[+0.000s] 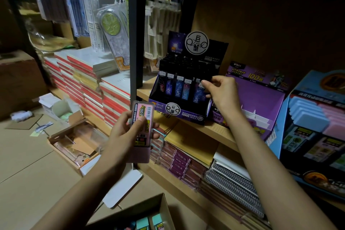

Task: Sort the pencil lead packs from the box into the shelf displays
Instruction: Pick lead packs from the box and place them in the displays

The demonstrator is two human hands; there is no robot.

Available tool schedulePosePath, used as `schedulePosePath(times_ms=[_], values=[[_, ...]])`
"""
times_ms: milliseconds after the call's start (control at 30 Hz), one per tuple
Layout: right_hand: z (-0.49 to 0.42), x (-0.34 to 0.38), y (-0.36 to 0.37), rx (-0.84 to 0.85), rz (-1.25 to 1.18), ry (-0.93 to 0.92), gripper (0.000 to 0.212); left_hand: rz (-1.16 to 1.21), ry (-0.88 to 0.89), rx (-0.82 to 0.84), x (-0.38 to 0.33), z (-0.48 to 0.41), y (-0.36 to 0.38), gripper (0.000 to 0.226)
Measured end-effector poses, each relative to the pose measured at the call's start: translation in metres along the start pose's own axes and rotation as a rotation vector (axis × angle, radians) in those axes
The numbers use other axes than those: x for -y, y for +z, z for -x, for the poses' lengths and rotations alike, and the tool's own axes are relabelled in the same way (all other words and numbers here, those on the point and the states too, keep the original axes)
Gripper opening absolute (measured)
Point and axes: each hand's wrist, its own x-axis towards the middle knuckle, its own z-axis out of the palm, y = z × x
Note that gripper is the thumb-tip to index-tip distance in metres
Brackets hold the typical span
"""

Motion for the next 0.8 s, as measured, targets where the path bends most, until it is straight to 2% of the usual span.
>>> schedulePosePath(times_ms=[167,367,433,567,633,700,800], values=[[0.008,0.009,0.003,-0.028,0.319,-0.079,0.031,-0.01,-0.013,0.006,-0.004,0.002,0.004,0.034],[0.029,0.026,-0.011,0.009,0.376,-0.104,0.03,-0.076,-0.024,-0.027,-0.006,0.011,0.007,0.035],[0.044,0.034,-0.018,0.087,0.281,-0.087,0.028,-0.047,-0.033,-0.025,-0.008,0.013,0.01,0.035],[0.099,0.047,-0.021,0.552,-0.108,0.096,0.021,0.107,-0.065,-0.001,-0.012,0.016,0.024,0.022],[0.125,0.046,-0.023,0.69,-0.258,0.19,0.011,0.22,-0.064,0.014,-0.013,0.018,0.034,0.024],[0.143,0.042,-0.028,0.69,-0.371,0.248,0.01,0.273,-0.044,0.044,-0.015,0.024,0.046,0.029],[0.156,0.038,-0.045,0.483,-0.56,0.319,0.009,0.308,-0.039,0.092,-0.013,0.036,0.064,0.028]])
